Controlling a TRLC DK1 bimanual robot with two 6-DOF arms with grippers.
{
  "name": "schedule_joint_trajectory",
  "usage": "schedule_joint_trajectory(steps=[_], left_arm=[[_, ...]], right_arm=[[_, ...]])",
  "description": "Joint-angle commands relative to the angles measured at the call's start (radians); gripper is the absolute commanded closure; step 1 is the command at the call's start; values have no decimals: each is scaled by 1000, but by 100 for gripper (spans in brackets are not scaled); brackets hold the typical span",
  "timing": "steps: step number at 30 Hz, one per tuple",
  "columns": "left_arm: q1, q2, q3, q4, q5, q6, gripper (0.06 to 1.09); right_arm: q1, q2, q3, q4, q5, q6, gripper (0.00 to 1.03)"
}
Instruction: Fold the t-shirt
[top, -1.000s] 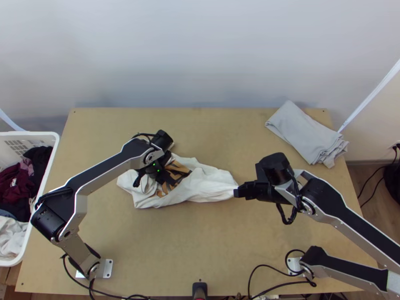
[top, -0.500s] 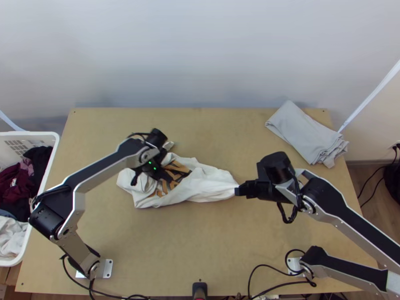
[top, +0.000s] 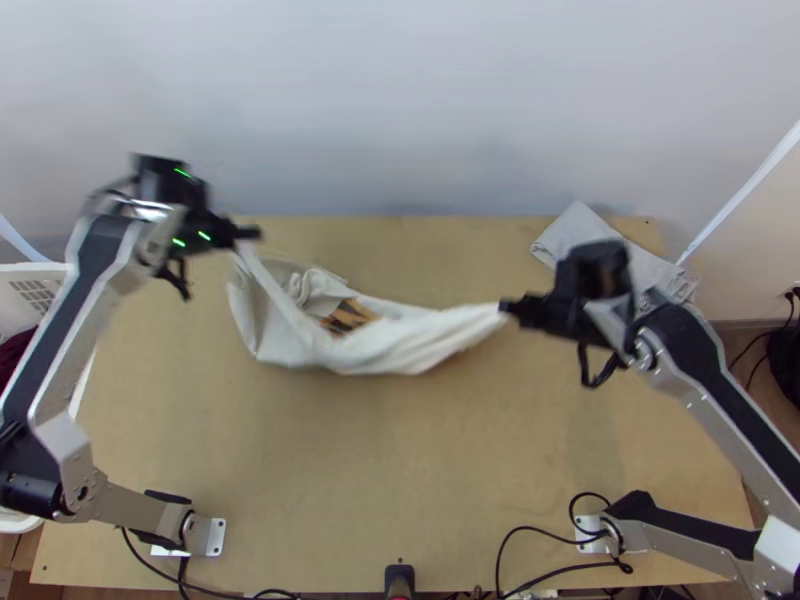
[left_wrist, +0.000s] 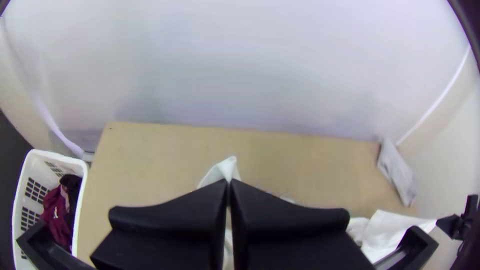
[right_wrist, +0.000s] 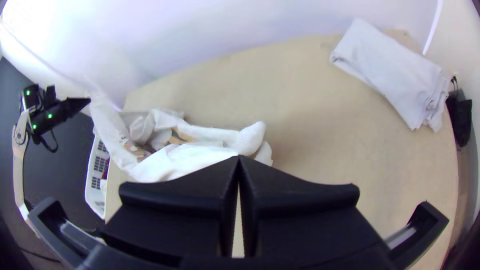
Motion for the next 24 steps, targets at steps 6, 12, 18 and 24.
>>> schedule_joint_trajectory(steps=[6,12,18,24], left_arm=[[113,-38,127,-4,-1,-92,105],[153,-61,234,-7,-3,-145,105],[168,-62,385,2,-21,-153,105],[179,-61,500,56,-100,-152,105]], right_arm=[[-95,104,325,46,82,-136,100],[-115,161,449,219,165,-369,100],[-115,148,452,496,211,-507,100],[-109,144,460,706,213,-602,100]])
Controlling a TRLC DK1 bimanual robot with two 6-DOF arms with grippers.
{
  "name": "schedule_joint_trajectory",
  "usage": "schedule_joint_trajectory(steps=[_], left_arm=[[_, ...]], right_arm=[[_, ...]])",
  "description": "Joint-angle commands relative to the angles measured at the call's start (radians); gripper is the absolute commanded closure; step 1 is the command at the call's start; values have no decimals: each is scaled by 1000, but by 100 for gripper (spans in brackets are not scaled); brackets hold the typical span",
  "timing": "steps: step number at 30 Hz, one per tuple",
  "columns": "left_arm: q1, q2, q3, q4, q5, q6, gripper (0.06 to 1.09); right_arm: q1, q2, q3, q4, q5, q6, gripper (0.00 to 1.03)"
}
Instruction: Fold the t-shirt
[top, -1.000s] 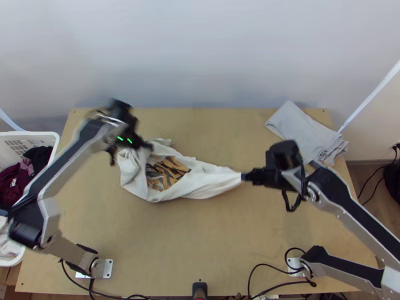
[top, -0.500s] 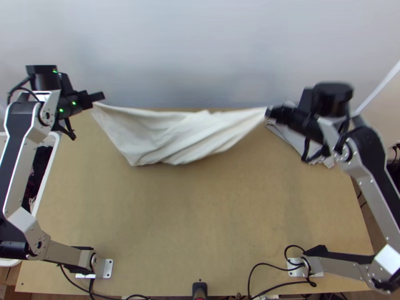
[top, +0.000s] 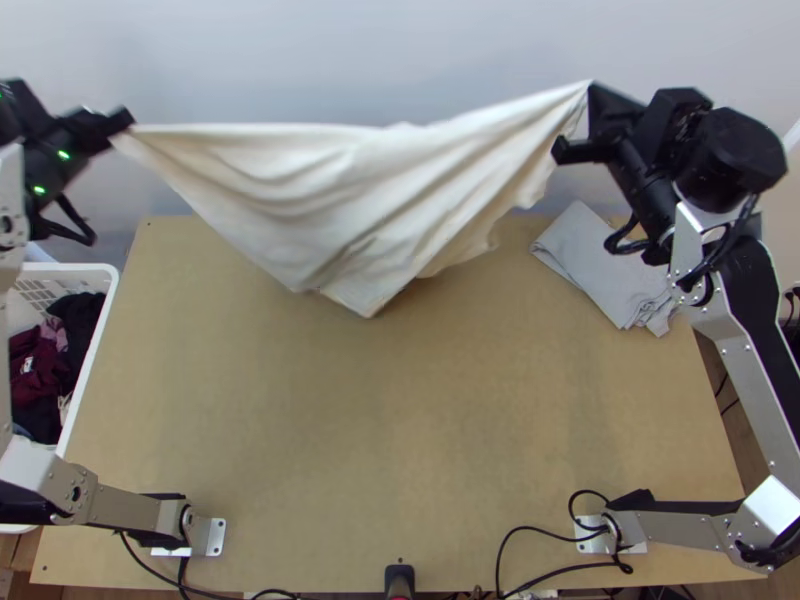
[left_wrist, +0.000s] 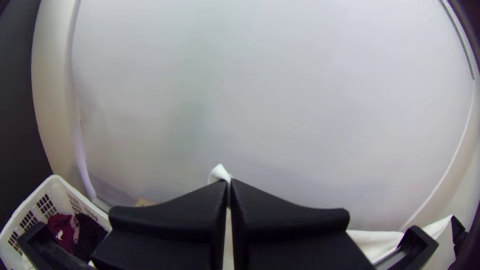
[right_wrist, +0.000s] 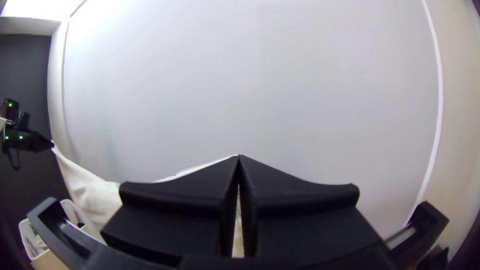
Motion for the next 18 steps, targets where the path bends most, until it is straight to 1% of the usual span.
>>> schedule_joint_trajectory(steps=[1,5,10,18], left_arm=[[23,-37,58,63,-36,-19,105],[40,-49,62,114,-92,-19,105],[77,-58,60,106,-95,-33,105],[80,-150,55,114,-95,-36,105]], right_arm=[[-3,-14,38,112,21,-87,100],[-3,-14,13,168,24,-116,100],[16,-49,2,174,25,-102,100],[98,-202,-33,187,25,-100,100]])
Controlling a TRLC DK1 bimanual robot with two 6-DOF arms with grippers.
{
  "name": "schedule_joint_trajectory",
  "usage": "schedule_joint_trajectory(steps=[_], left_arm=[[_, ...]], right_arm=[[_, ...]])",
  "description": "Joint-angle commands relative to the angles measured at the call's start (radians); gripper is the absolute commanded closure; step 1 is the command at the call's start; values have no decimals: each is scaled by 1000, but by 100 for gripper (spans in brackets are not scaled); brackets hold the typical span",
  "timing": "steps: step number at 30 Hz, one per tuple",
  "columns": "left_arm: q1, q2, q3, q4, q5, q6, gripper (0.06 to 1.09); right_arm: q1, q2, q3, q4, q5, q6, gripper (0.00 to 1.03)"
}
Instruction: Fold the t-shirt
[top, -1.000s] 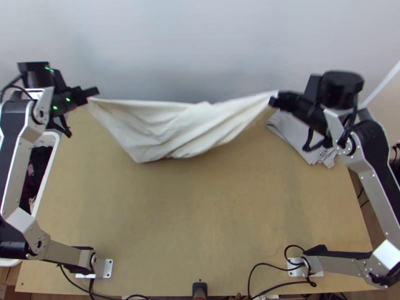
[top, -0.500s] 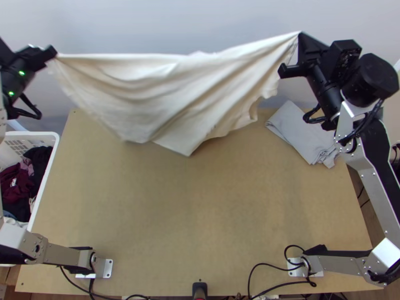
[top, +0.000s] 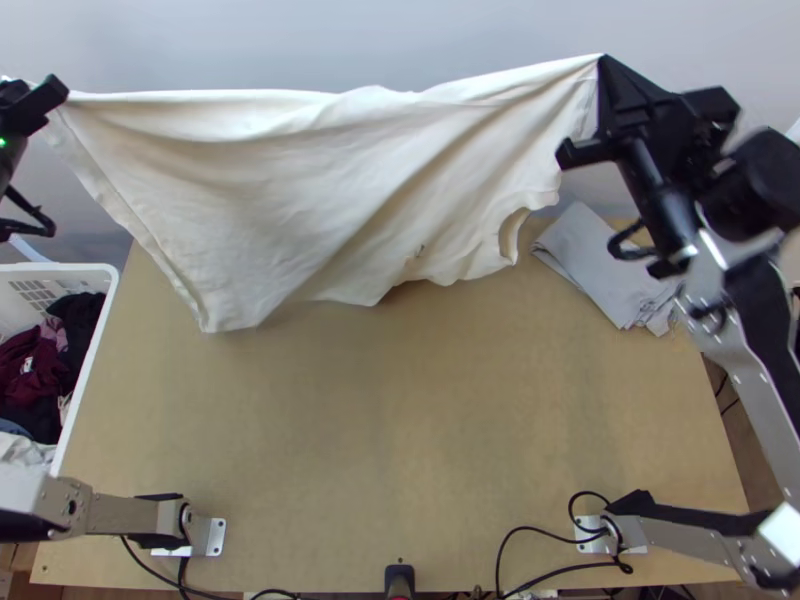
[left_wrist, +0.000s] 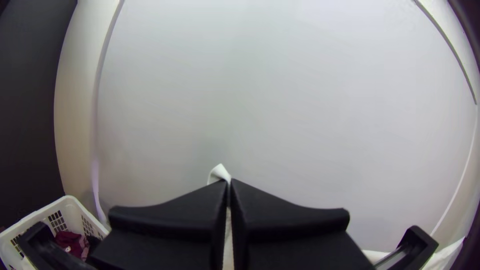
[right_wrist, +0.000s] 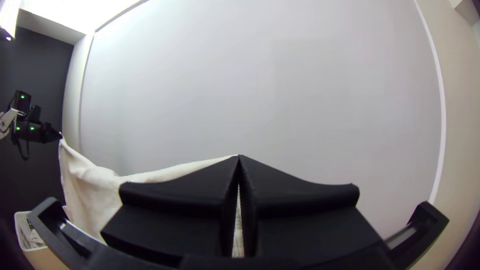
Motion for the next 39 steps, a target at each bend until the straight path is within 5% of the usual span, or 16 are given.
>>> schedule_joint_trajectory(steps=[1,10,18,30,39], left_arm=[[20,-91,23,35,-19,-18,105],[41,-122,20,194,-20,-19,105],[38,-140,17,246,-20,-4,105],[20,-415,-138,239,-17,-5,105],[13,-646,-334,211,-5,-12,105]], right_arm=[[13,-111,8,75,21,-10,100],[-8,-94,48,236,43,-42,100],[-31,-146,74,223,66,-49,100],[-28,-484,6,1,66,-53,100],[-37,-656,0,-294,64,4,100]])
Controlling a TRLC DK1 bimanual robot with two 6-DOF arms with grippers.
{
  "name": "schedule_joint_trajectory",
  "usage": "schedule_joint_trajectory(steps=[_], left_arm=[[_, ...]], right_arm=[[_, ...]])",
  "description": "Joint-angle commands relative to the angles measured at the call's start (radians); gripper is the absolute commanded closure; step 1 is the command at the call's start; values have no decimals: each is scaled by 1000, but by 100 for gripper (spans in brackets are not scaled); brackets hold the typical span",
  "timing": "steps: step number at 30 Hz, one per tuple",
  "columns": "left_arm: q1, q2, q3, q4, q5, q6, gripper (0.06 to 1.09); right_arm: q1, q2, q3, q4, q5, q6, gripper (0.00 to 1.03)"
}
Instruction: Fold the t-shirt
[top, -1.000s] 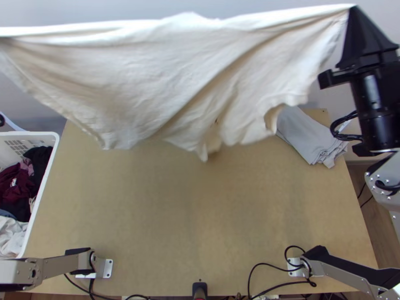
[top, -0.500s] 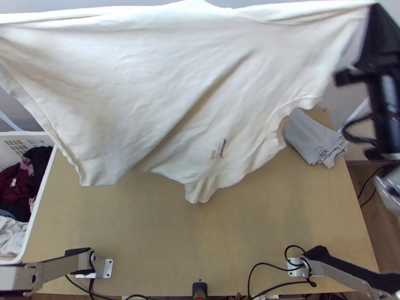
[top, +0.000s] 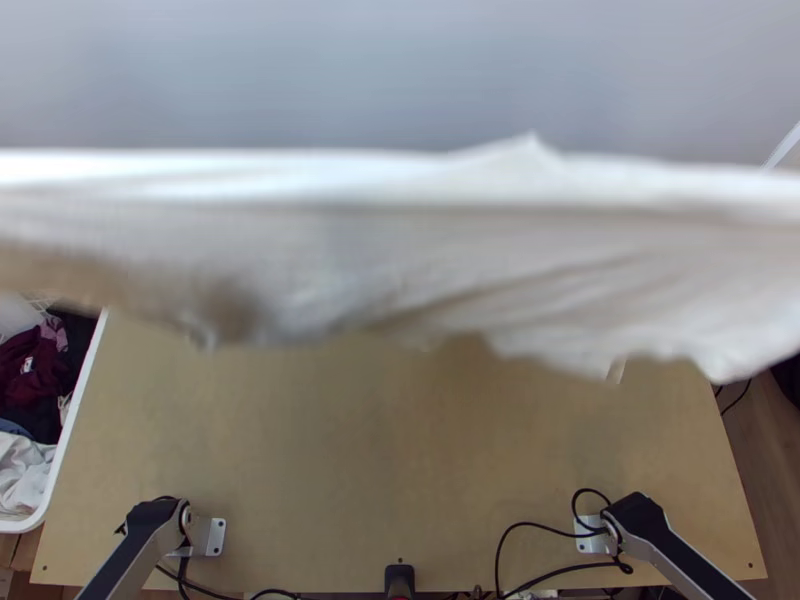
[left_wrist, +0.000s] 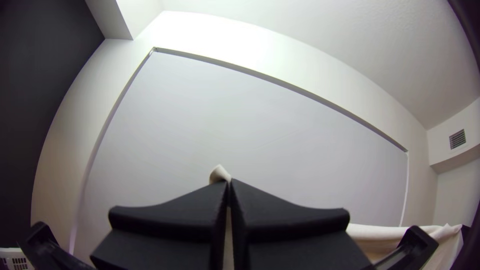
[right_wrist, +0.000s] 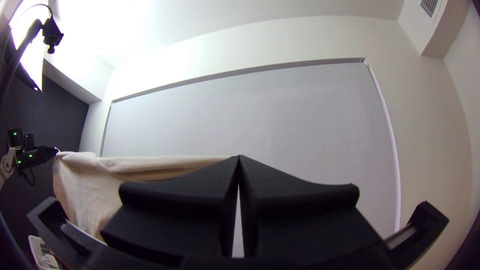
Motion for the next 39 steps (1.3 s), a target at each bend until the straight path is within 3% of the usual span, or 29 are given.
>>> schedule_joint_trajectory(steps=[1,7,14,17,27,35,39], left_arm=[[8,-48,-70,-13,-55,-13,105],[12,-166,-266,-41,-54,-15,105],[10,-287,-590,-42,-43,-13,105],[-1,-330,-746,-41,-41,-7,105],[-45,-289,-1098,152,-18,2,105],[-57,52,-1095,367,-12,-1,105],[-57,290,-969,381,-9,-1,105]], right_arm=[[-22,-67,12,-39,55,28,100],[-32,-92,-40,-143,55,109,100],[-16,-147,-314,-237,34,379,100],[28,-167,-466,-241,26,425,100],[51,-92,-877,44,12,437,100],[-2,246,-862,243,-16,457,100],[-64,460,-738,254,-20,502,100]])
